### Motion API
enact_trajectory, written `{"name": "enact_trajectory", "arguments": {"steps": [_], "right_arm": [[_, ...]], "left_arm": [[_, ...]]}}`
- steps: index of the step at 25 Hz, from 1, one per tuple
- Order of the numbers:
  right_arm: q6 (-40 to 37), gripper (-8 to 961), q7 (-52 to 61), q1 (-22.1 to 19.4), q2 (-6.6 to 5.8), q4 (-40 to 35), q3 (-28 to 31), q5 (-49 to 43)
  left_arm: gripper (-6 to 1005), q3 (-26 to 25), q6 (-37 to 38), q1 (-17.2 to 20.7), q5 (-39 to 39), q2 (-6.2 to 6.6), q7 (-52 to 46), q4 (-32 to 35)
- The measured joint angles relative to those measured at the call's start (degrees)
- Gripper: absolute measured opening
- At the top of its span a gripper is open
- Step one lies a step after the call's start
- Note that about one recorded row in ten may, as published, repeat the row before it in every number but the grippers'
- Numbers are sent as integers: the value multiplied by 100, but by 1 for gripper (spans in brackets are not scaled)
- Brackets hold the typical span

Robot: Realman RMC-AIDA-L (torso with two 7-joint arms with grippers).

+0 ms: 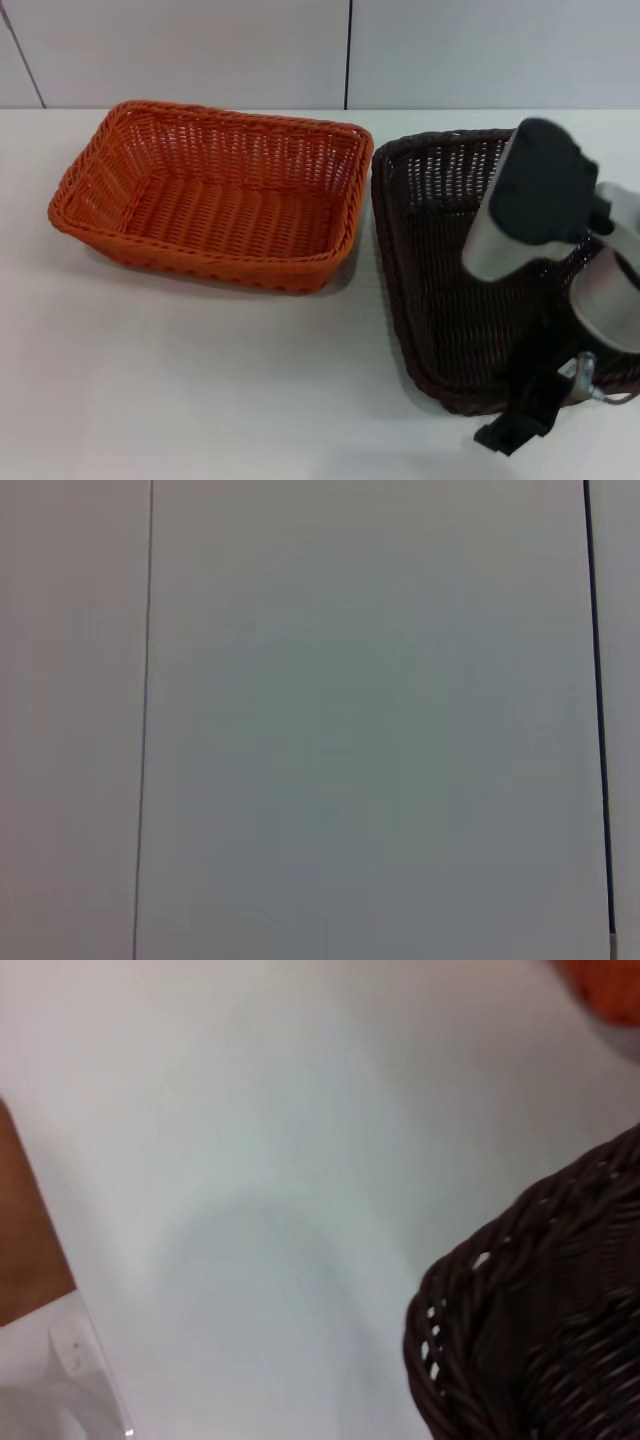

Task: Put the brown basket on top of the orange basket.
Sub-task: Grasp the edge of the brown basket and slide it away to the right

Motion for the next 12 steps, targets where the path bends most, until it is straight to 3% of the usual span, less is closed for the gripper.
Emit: {"name": "enact_trajectory", "arguments": {"steps": [12], "right_arm": [[239,666,11,33,5,170,-202,-356]], "left_arm": [[786,-28,-23,-55,35,0,-5,-1]]}}
